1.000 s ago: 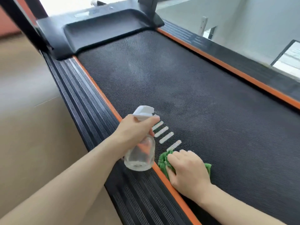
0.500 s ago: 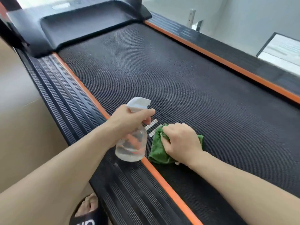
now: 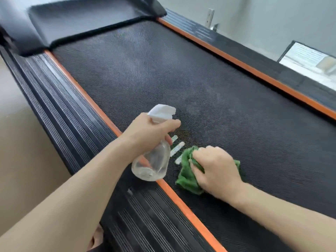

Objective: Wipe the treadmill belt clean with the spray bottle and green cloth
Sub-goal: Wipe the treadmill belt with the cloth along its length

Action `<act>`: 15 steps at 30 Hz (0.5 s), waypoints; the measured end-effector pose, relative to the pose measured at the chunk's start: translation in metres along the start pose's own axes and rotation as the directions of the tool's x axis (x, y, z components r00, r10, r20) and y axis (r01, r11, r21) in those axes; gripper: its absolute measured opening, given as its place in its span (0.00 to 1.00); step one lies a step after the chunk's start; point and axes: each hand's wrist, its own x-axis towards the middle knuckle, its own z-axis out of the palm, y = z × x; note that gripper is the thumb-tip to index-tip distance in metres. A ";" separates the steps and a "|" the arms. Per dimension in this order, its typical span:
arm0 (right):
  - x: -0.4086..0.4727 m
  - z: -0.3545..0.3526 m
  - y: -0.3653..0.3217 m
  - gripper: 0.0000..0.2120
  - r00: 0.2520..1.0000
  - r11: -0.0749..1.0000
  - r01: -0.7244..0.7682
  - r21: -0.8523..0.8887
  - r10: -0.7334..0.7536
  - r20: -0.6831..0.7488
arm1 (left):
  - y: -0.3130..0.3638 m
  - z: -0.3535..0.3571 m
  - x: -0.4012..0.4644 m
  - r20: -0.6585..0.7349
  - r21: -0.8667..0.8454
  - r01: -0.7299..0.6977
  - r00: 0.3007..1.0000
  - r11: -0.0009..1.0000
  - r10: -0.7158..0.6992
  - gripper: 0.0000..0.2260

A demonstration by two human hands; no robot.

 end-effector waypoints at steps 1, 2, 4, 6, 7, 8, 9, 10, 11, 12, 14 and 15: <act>-0.018 -0.005 0.002 0.11 0.997 0.998 0.068 0.002 -0.068 0.026 | 0.000 0.001 0.000 0.007 0.011 0.000 1.000 1.000 0.000 0.15; -0.026 -0.008 0.007 0.11 0.990 0.991 0.135 0.013 -0.135 0.044 | 0.001 0.003 0.001 0.010 0.025 -0.001 1.000 1.000 0.001 0.15; -0.009 -0.005 0.019 0.11 0.972 0.974 0.226 0.016 -0.227 0.056 | 0.002 0.007 0.002 0.018 0.034 -0.015 1.000 0.999 0.015 0.14; 0.033 0.007 0.031 0.11 0.991 0.991 0.130 -0.016 -0.130 0.020 | 0.003 0.011 0.002 0.027 0.047 -0.032 0.999 0.998 0.030 0.14; 0.058 0.013 0.038 0.10 1.000 0.999 0.019 -0.034 -0.019 0.001 | 0.003 0.013 0.001 0.028 0.053 -0.034 0.999 0.998 0.032 0.13; 0.081 0.017 0.046 0.10 0.995 0.993 -0.098 -0.068 0.098 -0.006 | 0.003 0.014 0.001 0.031 0.049 -0.034 0.999 0.998 0.032 0.13; 0.098 0.021 0.052 0.10 0.980 0.976 -0.199 -0.091 0.198 -0.012 | 0.003 0.015 0.001 0.035 0.039 -0.035 0.999 0.999 0.033 0.12; 0.109 0.025 0.055 0.10 0.964 0.960 -0.265 -0.095 0.264 -0.021 | 0.003 0.016 0.001 0.031 0.032 -0.035 0.999 0.999 0.034 0.11; 0.113 0.027 0.054 0.10 0.955 0.950 -0.296 -0.100 0.295 -0.030 | 0.003 0.017 0.001 0.029 0.041 -0.040 0.999 0.998 0.039 0.11; 0.110 0.026 0.048 0.10 0.952 0.947 -0.305 -0.105 0.303 -0.032 | 0.004 0.018 0.001 0.029 0.058 -0.046 0.999 0.997 0.045 0.12; 0.082 0.019 0.032 0.09 0.964 0.961 -0.263 -0.083 0.260 -0.047 | 0.005 0.021 0.001 0.024 0.079 -0.057 0.998 0.995 0.055 0.14; 0.060 0.014 0.025 0.09 0.973 0.972 -0.229 -0.060 0.226 -0.047 | 0.005 0.023 0.001 0.025 0.082 -0.056 0.998 0.995 0.054 0.15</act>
